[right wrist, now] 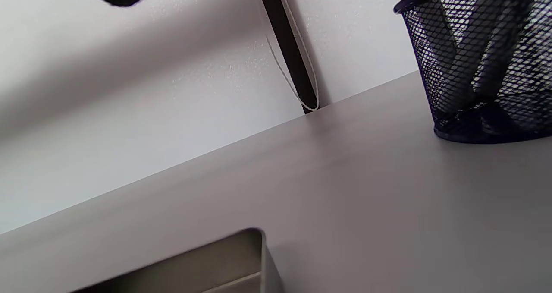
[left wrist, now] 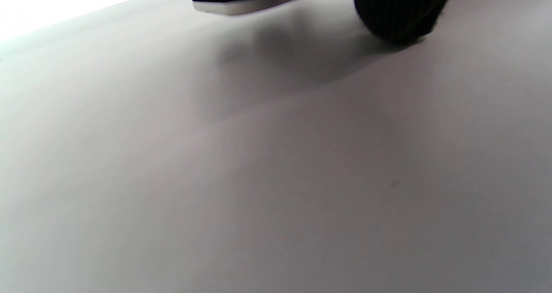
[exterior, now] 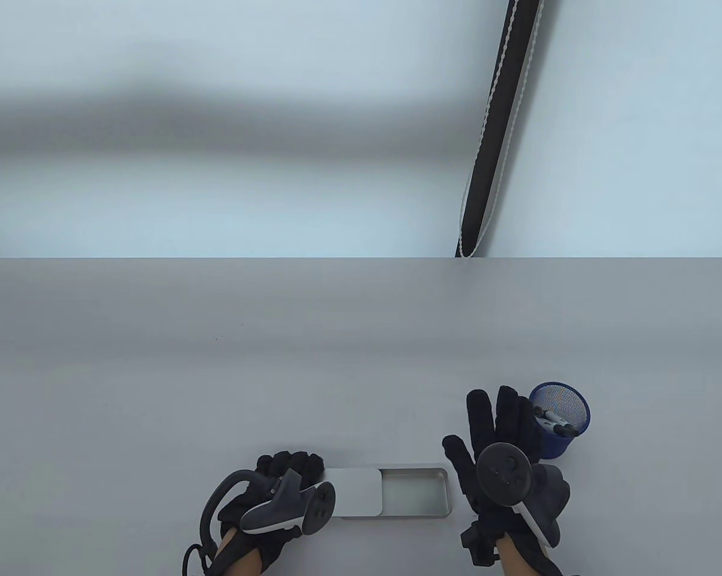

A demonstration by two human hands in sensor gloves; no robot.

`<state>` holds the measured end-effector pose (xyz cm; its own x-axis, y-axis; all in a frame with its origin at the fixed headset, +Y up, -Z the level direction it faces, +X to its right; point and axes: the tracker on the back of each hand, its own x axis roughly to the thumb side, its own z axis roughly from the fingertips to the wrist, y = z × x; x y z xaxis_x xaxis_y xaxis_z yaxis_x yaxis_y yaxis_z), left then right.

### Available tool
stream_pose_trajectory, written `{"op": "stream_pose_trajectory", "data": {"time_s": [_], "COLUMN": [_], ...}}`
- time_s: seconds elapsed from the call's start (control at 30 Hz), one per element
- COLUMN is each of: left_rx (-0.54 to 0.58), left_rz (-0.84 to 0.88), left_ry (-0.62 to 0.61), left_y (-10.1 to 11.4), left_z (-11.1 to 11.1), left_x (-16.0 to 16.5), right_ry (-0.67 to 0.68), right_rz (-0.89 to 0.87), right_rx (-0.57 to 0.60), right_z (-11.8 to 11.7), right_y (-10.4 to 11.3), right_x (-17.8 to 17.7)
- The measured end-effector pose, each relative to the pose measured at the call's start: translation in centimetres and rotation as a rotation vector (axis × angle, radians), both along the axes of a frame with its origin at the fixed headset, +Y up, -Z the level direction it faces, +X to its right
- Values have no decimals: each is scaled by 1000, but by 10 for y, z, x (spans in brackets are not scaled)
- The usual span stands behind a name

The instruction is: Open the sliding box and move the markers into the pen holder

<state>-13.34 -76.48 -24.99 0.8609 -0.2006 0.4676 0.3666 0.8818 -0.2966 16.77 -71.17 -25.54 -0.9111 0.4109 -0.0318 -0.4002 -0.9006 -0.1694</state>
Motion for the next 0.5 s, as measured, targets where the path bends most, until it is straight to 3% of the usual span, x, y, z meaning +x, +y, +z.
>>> {"op": "stream_pose_trajectory", "data": {"time_s": [0.33,0.5], "left_rx": [-75,-99], "left_rz": [20,67], "left_ry": [9,18], "left_y": [0,8], "left_z": [-1,-2], "left_x": [-3,-9], "right_ry": [21,24], "right_rz": [50,73], "right_rx": [-116,-108], "right_z": [-3,-3], "right_y": [-11,-12], "right_x": [-3,-5]}}
